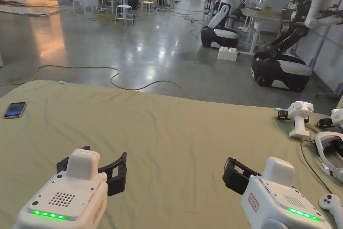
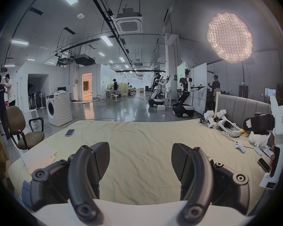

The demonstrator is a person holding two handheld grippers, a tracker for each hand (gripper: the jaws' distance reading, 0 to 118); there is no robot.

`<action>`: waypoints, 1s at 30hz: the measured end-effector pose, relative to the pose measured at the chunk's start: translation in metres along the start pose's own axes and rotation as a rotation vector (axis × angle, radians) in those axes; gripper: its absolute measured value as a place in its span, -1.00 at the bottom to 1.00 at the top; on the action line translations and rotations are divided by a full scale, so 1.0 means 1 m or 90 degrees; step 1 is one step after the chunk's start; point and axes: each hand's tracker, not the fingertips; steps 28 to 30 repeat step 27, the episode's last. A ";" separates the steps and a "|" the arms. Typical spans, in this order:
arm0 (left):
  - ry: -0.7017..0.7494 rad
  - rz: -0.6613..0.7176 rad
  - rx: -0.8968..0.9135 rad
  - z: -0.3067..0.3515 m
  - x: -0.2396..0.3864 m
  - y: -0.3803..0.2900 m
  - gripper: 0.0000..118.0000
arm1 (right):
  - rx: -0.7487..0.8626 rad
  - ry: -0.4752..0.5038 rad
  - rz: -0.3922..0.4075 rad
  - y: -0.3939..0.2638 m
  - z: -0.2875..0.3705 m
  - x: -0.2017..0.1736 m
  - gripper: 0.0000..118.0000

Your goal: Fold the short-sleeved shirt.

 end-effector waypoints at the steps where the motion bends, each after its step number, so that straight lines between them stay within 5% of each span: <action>1: 0.000 -0.001 0.000 0.000 0.000 0.000 0.42 | 0.001 -0.004 0.005 0.000 0.000 0.000 0.80; 30: -0.019 0.001 -0.010 -0.002 0.002 0.000 0.42 | 0.020 -0.092 0.052 0.008 0.003 0.005 0.80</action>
